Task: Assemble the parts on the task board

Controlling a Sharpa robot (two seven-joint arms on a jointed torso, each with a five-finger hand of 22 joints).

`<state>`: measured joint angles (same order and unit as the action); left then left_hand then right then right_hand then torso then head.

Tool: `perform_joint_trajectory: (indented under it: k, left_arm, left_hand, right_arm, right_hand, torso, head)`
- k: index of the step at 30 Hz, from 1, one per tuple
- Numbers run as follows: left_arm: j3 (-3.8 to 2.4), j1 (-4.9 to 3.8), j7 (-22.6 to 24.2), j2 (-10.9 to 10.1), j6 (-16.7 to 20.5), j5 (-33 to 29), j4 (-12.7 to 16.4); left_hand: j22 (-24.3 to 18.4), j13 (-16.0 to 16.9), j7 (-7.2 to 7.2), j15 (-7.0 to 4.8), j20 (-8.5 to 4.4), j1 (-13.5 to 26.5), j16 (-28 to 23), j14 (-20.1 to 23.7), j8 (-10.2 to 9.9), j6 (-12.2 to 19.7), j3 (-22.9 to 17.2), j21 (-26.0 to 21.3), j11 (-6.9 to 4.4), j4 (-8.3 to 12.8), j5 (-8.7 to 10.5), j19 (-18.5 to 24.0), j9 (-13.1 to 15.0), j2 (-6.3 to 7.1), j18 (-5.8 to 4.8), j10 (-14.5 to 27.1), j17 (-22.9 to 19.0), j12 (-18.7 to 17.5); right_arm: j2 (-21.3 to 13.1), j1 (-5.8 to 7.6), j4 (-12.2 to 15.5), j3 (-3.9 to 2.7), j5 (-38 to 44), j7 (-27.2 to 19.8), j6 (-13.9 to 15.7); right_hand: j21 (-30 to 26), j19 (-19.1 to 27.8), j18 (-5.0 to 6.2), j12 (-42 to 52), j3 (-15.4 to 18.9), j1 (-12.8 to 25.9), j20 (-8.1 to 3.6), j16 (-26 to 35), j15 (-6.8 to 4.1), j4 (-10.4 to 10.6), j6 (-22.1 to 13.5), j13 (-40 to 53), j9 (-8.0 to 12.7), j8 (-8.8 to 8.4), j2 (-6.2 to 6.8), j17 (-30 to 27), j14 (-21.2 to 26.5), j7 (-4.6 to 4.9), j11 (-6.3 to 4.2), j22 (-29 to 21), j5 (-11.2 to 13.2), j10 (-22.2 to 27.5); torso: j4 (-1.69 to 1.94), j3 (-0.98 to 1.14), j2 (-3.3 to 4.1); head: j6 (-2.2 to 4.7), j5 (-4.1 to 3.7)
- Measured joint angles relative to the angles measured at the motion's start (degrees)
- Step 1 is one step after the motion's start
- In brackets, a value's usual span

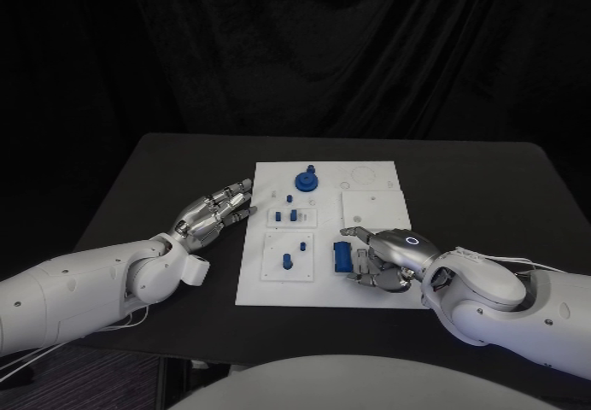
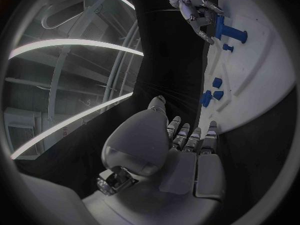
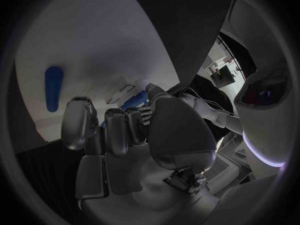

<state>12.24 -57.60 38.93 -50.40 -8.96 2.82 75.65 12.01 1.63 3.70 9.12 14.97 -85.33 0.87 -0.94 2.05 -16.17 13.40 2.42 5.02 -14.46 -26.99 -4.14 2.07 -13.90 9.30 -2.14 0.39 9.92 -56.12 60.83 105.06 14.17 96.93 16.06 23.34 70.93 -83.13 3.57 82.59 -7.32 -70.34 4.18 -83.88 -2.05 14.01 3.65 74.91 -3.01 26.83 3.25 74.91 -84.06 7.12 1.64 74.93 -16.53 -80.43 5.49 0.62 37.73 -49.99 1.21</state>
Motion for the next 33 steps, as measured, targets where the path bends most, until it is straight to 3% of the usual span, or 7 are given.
perform_joint_trajectory:
  k: [9,15,20,23,25,28,33]
  left_arm:
    - [0.00,0.01,0.0,0.0,0.0,0.0,0.0]
    - [0.00,0.01,0.0,-0.1,0.0,0.0,0.0]
    - [0.00,0.01,0.0,-0.1,0.0,0.0,0.0]
    - [0.00,0.02,0.0,-0.1,0.0,0.0,0.0]
    - [0.00,0.02,0.0,-0.1,0.1,0.0,0.1]
    - [0.00,0.02,0.0,-0.1,0.1,0.0,0.1]
    - [0.00,0.02,0.0,-0.1,0.1,0.0,0.2]
  left_hand:
    - [0.0,0.0,0.00,0.00,0.00,0.0,0.0,0.0,0.0,0.0,0.0,0.0,0.00,0.0,0.00,0.0,0.0,0.00,-0.01,0.0,0.0,0.0]
    - [0.0,0.0,0.00,0.00,0.00,0.0,0.0,0.0,0.0,0.0,0.0,0.0,0.00,0.0,0.00,0.0,0.0,0.00,-0.01,0.0,0.0,0.0]
    - [0.0,0.0,0.00,0.00,0.00,0.0,0.0,0.0,0.0,0.0,0.0,0.0,0.00,0.0,0.00,0.0,0.1,0.00,0.00,0.0,0.0,0.0]
    - [0.0,0.0,0.00,0.00,0.00,0.0,0.0,0.0,0.0,0.0,0.0,0.0,0.00,0.0,0.00,0.0,0.0,0.00,-0.01,0.0,0.0,0.0]
    - [0.0,0.0,0.00,0.00,0.17,0.0,0.0,0.0,0.0,0.0,0.0,0.0,0.00,0.0,0.00,-0.2,0.0,0.00,0.00,0.0,0.0,0.0]
    - [0.0,0.0,0.00,0.00,0.21,0.0,0.0,0.0,0.0,0.0,0.0,0.0,0.00,0.0,0.00,-0.2,0.0,0.00,0.00,0.0,0.0,0.0]
    - [0.0,0.0,0.00,0.00,0.21,0.0,0.0,0.0,0.0,0.0,0.0,0.0,0.00,0.0,0.00,-0.2,0.0,0.00,0.00,0.0,0.0,0.0]
  right_arm:
    - [-1.3,0.00,1.1,0.00,0.0,-0.1,2.0]
    - [-3.2,0.99,2.6,0.05,-0.1,-0.5,4.2]
    - [-5.7,4.55,4.3,0.04,-1.5,-1.0,5.5]
    - [-7.1,6.73,5.1,-0.05,-3.3,-1.1,5.6]
    - [-8.0,7.98,5.6,0.00,-4.6,-1.1,5.2]
    - [-9.4,9.63,5.9,-0.08,-6.5,-0.3,3.1]
    - [-10.9,10.75,6.0,-0.01,-8.2,3.6,-4.6]
  right_hand:
    - [0.0,0.0,0.00,-0.4,1.2,-0.1,0.00,0.0,0.00,1.6,-0.2,0.0,0.1,0.01,0.49,0.0,0.0,0.20,-0.20,0.0,5.6,0.6]
    - [-0.2,-0.1,0.00,-0.7,1.6,0.8,-0.12,0.0,0.00,2.4,0.6,0.0,-0.2,2.91,1.02,0.0,0.0,0.08,-0.10,0.0,7.2,0.9]
    - [0.9,-0.3,0.00,2.4,1.6,2.6,-0.09,0.0,0.00,2.4,7.2,0.0,-1.5,13.05,-0.80,0.0,0.0,0.52,0.60,0.0,5.0,-2.8]
    - [1.0,-0.4,0.00,3.4,1.6,2.5,0.01,-0.2,0.00,2.4,9.2,0.0,-1.7,14.88,-1.49,0.0,0.0,0.73,0.81,0.0,2.2,-3.3]
    - [2.1,-0.6,0.01,5.4,0.7,1.5,0.22,-0.7,0.21,2.0,13.6,0.0,-2.9,17.89,-2.46,0.0,0.2,1.01,1.02,0.0,-4.8,-3.5]
    - [3.4,-0.6,0.00,6.9,0.3,1.2,0.22,-0.9,0.43,1.8,16.2,0.0,-3.8,19.99,-2.74,0.0,0.0,1.08,1.02,0.0,-9.0,-3.5]
    - [6.0,-0.6,0.01,7.3,1.1,2.2,0.22,-2.7,0.43,2.2,25.0,0.0,-7.9,26.64,-1.41,0.0,0.0,-0.34,0.98,0.0,-8.5,-3.5]
  torso:
    - [-0.03,0.02,0.00]
    - [-0.05,0.04,0.00]
    - [-0.05,0.04,-0.03]
    - [-0.05,0.03,-0.03]
    - [-0.05,0.03,-0.03]
    - [-0.05,0.01,-0.03]
    - [0.00,-0.04,-0.05]
  head:
    - [0.00,0.14]
    - [0.00,0.23]
    - [0.00,0.13]
    - [0.00,-0.03]
    - [0.00,-0.18]
    - [0.00,-0.47]
    - [0.00,-1.02]
